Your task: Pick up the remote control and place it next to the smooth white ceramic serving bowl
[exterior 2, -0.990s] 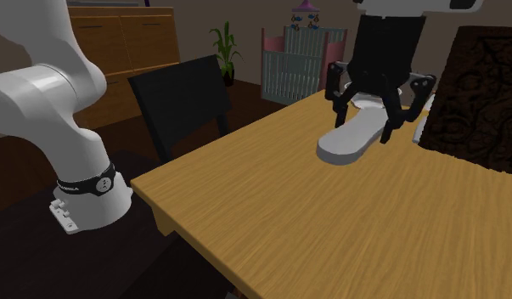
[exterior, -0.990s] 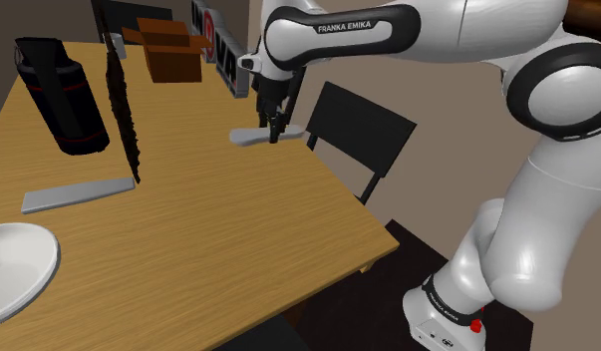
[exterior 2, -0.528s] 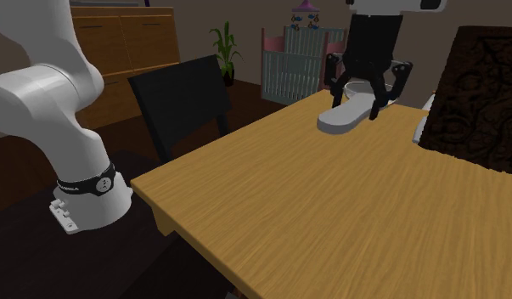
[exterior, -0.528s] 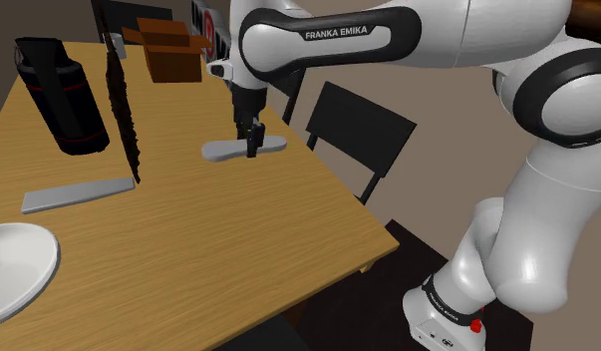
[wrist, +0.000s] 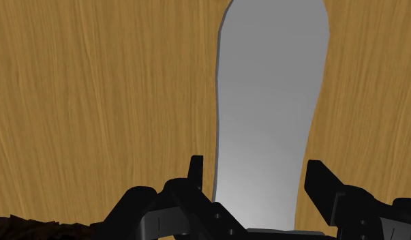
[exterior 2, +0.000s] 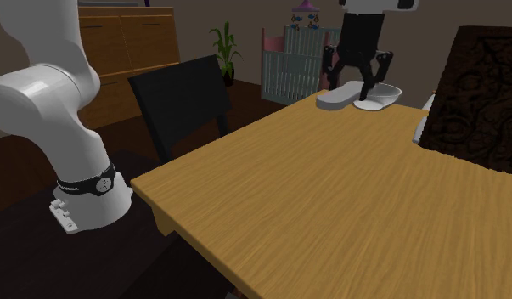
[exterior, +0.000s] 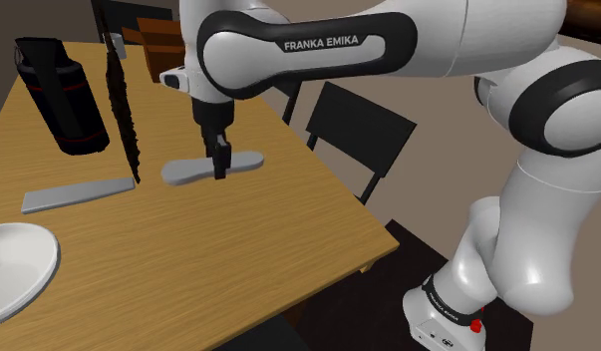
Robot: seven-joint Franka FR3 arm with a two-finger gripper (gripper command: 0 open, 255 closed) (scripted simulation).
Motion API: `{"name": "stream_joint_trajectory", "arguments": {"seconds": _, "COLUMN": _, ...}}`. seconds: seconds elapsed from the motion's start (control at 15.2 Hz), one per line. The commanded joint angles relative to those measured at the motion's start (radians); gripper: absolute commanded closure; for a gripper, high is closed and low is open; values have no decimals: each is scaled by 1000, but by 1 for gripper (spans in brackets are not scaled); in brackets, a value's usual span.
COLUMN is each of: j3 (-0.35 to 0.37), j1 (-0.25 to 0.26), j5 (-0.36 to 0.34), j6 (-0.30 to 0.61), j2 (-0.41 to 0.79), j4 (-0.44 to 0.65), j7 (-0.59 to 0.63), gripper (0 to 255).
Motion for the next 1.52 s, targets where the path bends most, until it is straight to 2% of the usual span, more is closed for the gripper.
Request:
{"name": "stream_joint_trajectory", "arguments": {"seconds": 0.0, "j3": 14, "j1": 25, "j5": -4, "j6": -10, "j2": 25, "j4": 36, "j7": 41, "gripper": 255}}
{"name": "stream_joint_trajectory", "arguments": {"seconds": 0.46, "j3": 53, "j1": 116, "j5": -22, "j6": -64, "j2": 143, "j4": 211, "j7": 173, "gripper": 255}}
{"name": "stream_joint_trajectory", "arguments": {"seconds": 1.45, "j3": 52, "j1": 115, "j5": -23, "j6": 122, "j2": 175, "j4": 57, "j7": 171, "gripper": 255}}
